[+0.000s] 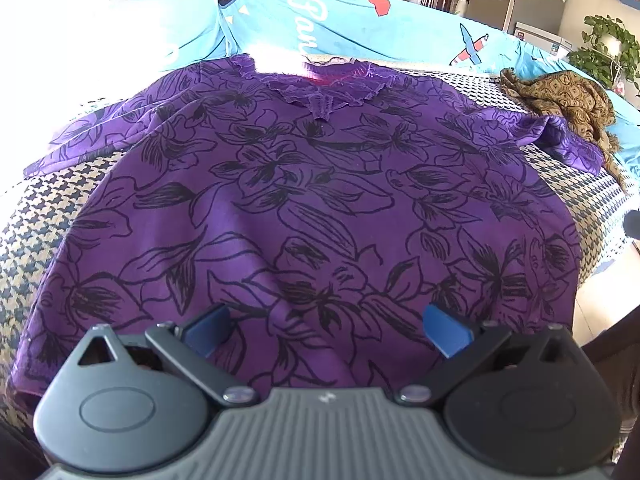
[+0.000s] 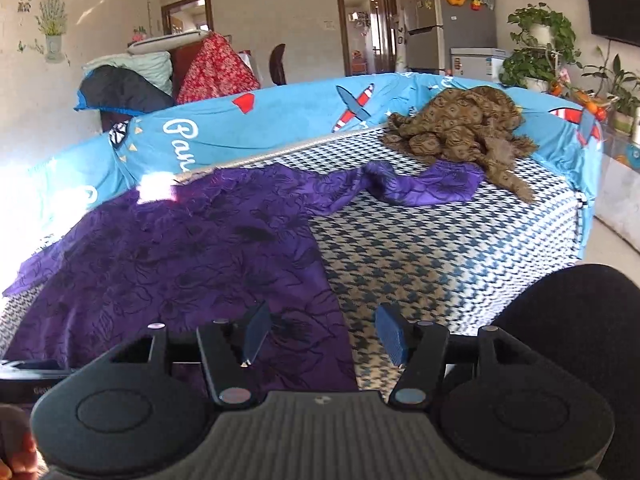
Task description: Fold clothes
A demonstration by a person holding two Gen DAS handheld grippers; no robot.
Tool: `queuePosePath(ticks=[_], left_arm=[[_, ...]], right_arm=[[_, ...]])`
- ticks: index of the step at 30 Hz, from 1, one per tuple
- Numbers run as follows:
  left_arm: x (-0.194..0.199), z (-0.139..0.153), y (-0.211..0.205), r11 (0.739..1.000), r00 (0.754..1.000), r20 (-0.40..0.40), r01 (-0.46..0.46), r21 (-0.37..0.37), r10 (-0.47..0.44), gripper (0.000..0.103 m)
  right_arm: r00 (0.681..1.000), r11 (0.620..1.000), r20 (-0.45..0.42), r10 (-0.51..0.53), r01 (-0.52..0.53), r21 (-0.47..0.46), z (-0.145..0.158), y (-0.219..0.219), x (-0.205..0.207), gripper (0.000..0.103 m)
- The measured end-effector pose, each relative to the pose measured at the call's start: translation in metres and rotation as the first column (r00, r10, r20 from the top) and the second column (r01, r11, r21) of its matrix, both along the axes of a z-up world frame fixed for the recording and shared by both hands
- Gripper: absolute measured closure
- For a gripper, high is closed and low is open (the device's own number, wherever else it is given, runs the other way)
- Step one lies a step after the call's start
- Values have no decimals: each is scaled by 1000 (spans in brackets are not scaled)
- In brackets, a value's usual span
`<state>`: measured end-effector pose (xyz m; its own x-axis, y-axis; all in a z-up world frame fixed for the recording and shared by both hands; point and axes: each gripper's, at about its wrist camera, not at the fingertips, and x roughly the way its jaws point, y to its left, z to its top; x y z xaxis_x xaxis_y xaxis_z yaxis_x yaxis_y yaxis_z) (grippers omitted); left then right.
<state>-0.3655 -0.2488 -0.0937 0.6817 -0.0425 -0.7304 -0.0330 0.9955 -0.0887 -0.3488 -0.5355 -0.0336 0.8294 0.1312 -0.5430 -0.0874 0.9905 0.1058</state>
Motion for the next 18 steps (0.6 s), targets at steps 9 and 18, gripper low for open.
queuePosePath(ticks=[9,18], left_arm=[[2,-2,3,1000,1000,-8,-29,10,29,0],[4,-5,-6,991,993,-83,-79,111,89,0]], right_arm=[[986,993,-124,112,-107,49,-43,49,55,46],[914,981,-365,177,-135,137,-88,54,61,46]])
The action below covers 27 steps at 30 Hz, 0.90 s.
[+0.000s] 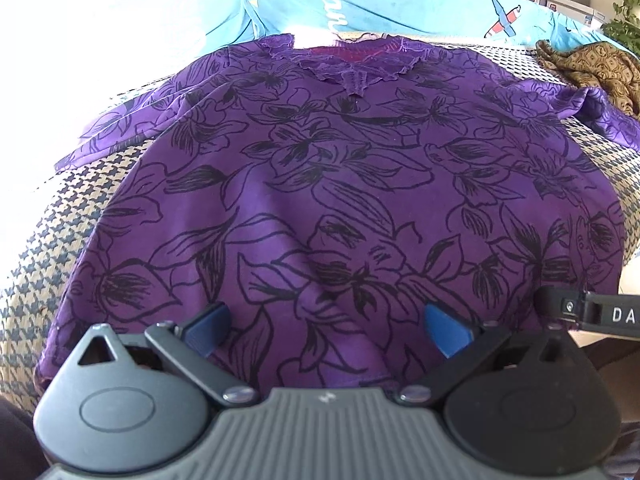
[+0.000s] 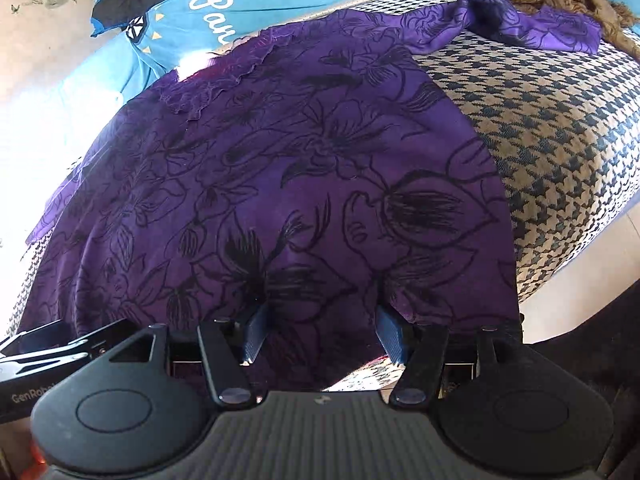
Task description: Fold clothes
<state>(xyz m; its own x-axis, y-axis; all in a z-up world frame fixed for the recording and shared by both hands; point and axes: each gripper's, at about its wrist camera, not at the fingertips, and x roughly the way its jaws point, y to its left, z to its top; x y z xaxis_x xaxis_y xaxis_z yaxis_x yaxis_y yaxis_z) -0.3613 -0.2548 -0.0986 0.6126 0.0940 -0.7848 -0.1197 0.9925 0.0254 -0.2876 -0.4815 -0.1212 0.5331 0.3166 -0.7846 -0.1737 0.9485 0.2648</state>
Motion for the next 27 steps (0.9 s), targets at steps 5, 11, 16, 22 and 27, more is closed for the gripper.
queuePosePath(ticks=[5,11,16,22,27], left_arm=[[9,12,13,997,999,-5,-40,-68,40,0],[36,29,20,997,999,9,-46,-66,47,0],[68,42,26,998,1000,20,-11,-60,12,0],[104,52,30,999,999,41,31,-27,-30,0],[127,52,35,998,998,50,45,-39,-44,0]], right_arm=[[999,998,8,44,-43,-39,16,-3,5,46],[991,999,133,20,-14,-53,51,-16,39,45],[982,995,179,-52,65,-69,65,-28,79,45],[950,972,221,-221,234,-33,83,-60,127,45],[903,929,240,-355,370,-18,90,-92,164,44]])
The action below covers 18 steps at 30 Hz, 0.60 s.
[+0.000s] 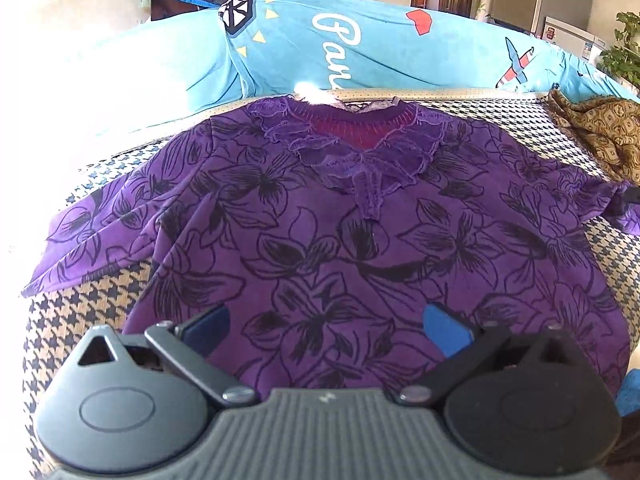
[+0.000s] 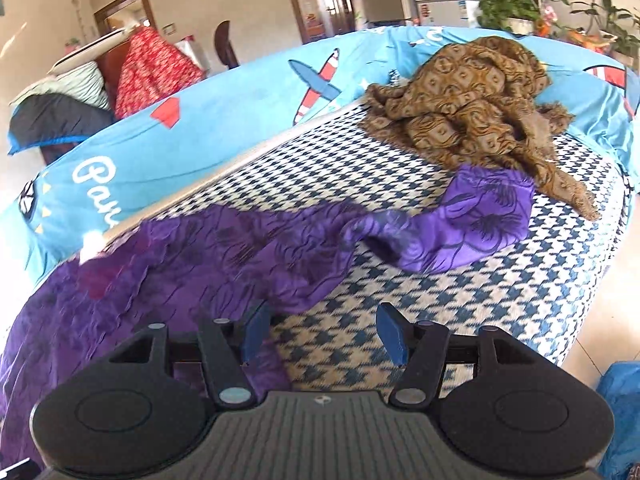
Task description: Fold clothes
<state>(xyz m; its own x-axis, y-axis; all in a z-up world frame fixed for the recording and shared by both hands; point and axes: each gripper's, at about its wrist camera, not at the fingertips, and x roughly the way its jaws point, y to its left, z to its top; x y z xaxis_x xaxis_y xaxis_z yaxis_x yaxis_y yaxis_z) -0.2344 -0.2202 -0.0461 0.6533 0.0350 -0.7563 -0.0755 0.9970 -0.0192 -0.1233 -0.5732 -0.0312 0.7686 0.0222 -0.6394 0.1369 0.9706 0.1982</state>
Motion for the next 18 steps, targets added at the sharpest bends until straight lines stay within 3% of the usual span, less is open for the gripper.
queuePosePath(ticks=[10,14,18], left_arm=[[27,-16,6,997,999,-44,-2,-80,-1,0],[27,-19,4,991,998,-61,19,-136,-27,0],[25,-21,-4,989,996,-61,57,-137,-65,0]], right_arm=[[971,970,19,-238,239,-46,0,-54,74,43],[953,952,-13,-301,300,-67,-13,-74,99,43],[940,940,-59,-336,330,-88,-28,-87,115,43]])
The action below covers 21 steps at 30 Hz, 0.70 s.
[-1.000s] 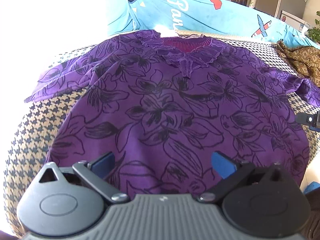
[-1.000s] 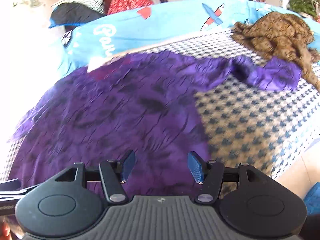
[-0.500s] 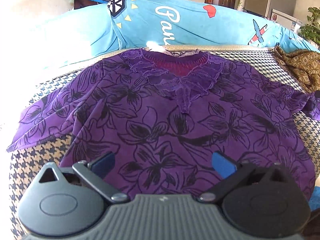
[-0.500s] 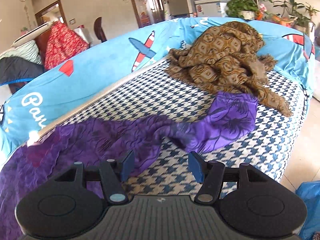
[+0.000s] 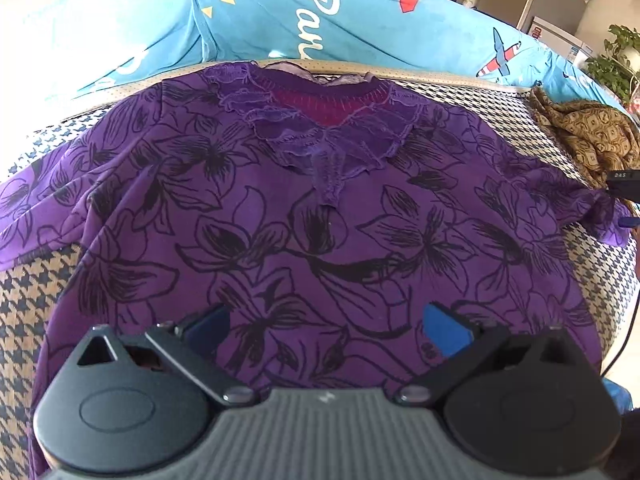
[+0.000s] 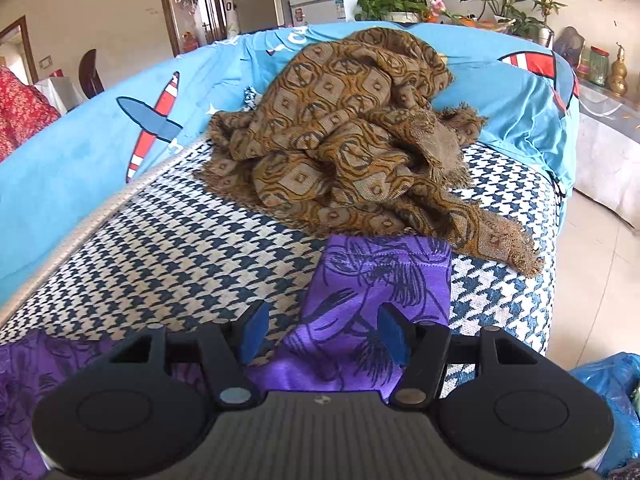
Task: Fold clothes
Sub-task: 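Grasp the purple blouse sleeve cuff with the right gripper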
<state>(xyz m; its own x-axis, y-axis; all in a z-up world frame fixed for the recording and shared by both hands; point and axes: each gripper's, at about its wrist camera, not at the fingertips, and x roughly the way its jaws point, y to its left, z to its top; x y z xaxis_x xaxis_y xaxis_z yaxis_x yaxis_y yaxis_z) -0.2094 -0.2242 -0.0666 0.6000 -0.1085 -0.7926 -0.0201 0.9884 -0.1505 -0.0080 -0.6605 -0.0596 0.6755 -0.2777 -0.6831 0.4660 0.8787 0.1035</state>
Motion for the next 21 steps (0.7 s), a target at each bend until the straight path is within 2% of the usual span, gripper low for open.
queuePosePath(ticks=[6,10,14,15,17,21], left_arm=[[-1,1,-5,1000,1000,4,-3,-9,3,0],[-2,1,-6,1000,1000,4,-4,-17,4,0],[-3,0,-7,1000,1000,2,-1,-9,1,0],[-3,0,-7,1000,1000,2,0,-8,0,0],[-3,0,-6,1000,1000,4,-1,-2,1,0],[-3,-1,-5,1000,1000,6,-1,0,1,0]], right_arm=[[998,1000,-58,2,-3,-14,-18,-3,13,44],[997,996,-75,-1,-5,-86,-25,1,17,47],[998,993,-60,-5,-2,-120,-26,3,17,75],[999,993,-53,-1,-5,-116,-25,2,18,85],[1000,996,-15,3,-4,-94,-19,1,17,96],[989,1000,148,-20,21,-6,9,-5,5,98]])
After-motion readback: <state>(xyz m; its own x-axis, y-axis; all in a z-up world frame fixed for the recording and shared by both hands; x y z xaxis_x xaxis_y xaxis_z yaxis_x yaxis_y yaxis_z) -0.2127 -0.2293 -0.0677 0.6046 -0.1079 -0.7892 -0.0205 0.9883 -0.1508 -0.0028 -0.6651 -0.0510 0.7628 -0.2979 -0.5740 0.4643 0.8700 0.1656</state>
